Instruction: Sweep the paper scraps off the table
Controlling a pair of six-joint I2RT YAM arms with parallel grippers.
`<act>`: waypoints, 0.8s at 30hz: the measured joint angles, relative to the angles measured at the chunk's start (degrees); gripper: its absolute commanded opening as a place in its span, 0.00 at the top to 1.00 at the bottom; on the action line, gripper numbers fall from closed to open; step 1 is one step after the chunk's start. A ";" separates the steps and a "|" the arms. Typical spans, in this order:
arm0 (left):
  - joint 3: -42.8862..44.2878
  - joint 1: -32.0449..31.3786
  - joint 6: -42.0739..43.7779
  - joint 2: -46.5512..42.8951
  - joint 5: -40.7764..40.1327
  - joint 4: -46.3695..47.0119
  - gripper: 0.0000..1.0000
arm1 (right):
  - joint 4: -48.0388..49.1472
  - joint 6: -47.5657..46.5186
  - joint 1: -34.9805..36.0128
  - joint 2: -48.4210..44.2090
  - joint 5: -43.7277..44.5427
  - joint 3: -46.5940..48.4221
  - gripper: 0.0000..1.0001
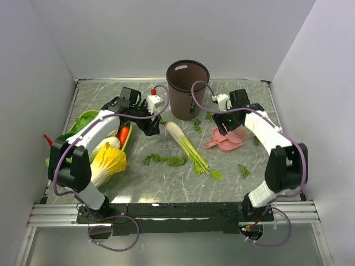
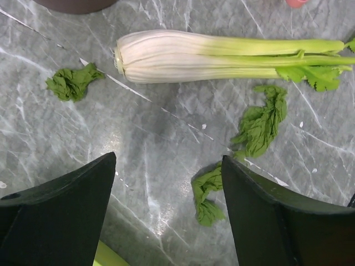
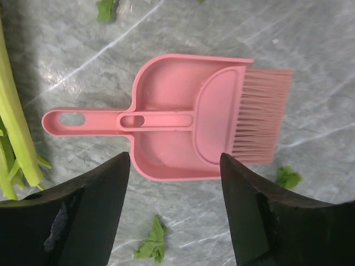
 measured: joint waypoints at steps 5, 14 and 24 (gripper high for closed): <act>-0.11 -0.02 0.68 -0.07 -0.07 -0.66 0.17 | -0.39 3.34 -1.03 5.35 -1.77 1.92 0.36; -1.16 -0.02 1.55 -0.70 -1.05 -0.44 0.17 | -0.50 14.40 -5.11 6.93 -6.01 1.92 0.39; -1.95 -0.04 5.18 -1.11 -3.82 -0.87 0.17 | -1.18 17.81 -6.84 12.17 -3.15 3.23 0.40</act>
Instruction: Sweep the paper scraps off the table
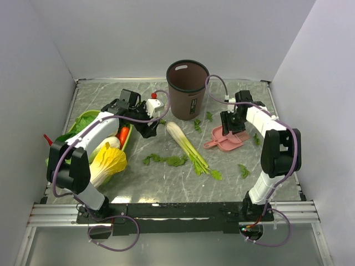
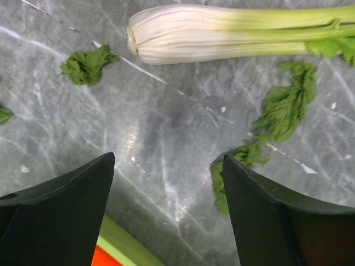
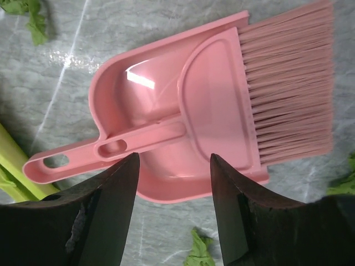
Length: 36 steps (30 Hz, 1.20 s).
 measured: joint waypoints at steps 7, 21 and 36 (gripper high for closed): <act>0.59 -0.02 2.38 0.04 -1.05 -0.83 0.17 | 3.10 -8.98 -0.20 -0.02 0.74 -2.10 0.42; 1.42 -0.02 1.90 1.14 -0.96 -0.68 0.17 | 4.37 -9.09 -0.35 5.81 0.85 5.55 0.54; 1.44 -0.02 2.38 0.74 -2.51 -0.83 0.17 | 3.72 -7.43 0.74 9.07 -2.60 5.79 0.62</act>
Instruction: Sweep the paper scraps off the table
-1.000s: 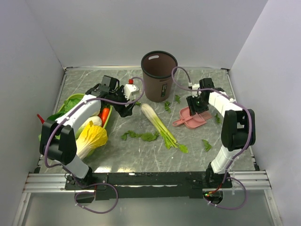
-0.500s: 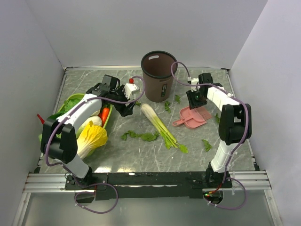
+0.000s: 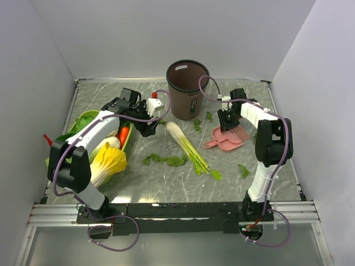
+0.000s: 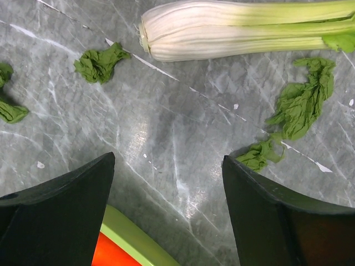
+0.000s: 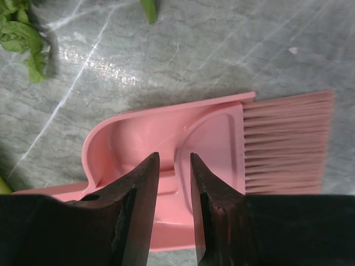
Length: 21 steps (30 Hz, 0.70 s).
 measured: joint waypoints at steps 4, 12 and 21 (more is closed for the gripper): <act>-0.02 0.00 0.00 -0.02 -0.26 -0.66 0.18 | -0.33 0.00 0.31 1.79 0.09 0.35 0.62; -0.02 0.00 0.00 -0.04 -0.66 -0.74 0.17 | -0.57 -0.44 0.46 1.99 0.98 0.83 0.75; -0.02 0.00 0.02 -0.04 -0.76 -0.68 0.17 | -0.92 -1.57 0.66 1.99 2.49 0.83 1.00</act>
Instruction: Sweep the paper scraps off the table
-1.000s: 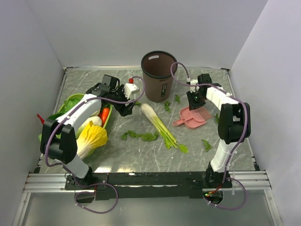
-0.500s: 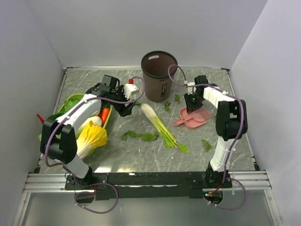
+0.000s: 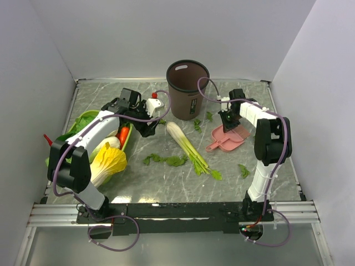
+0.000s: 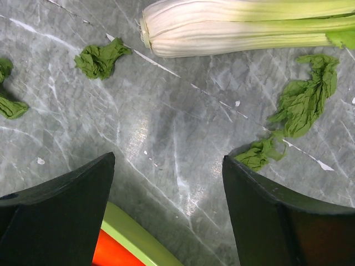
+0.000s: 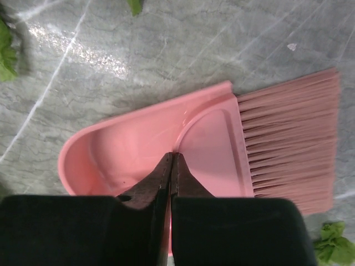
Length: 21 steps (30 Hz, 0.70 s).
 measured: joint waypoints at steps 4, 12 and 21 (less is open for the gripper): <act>0.00 0.00 0.00 -0.02 0.02 0.07 0.17 | 0.09 -1.25 0.04 -0.55 0.39 -0.44 1.00; -0.02 0.00 -0.20 -0.02 0.50 1.46 0.17 | 0.48 -6.86 0.02 -10.99 -1.53 -7.52 1.00; -1.03 0.00 -0.70 -0.52 1.51 2.93 0.17 | 0.81 -10.36 0.04 -17.92 -4.04 -12.94 1.00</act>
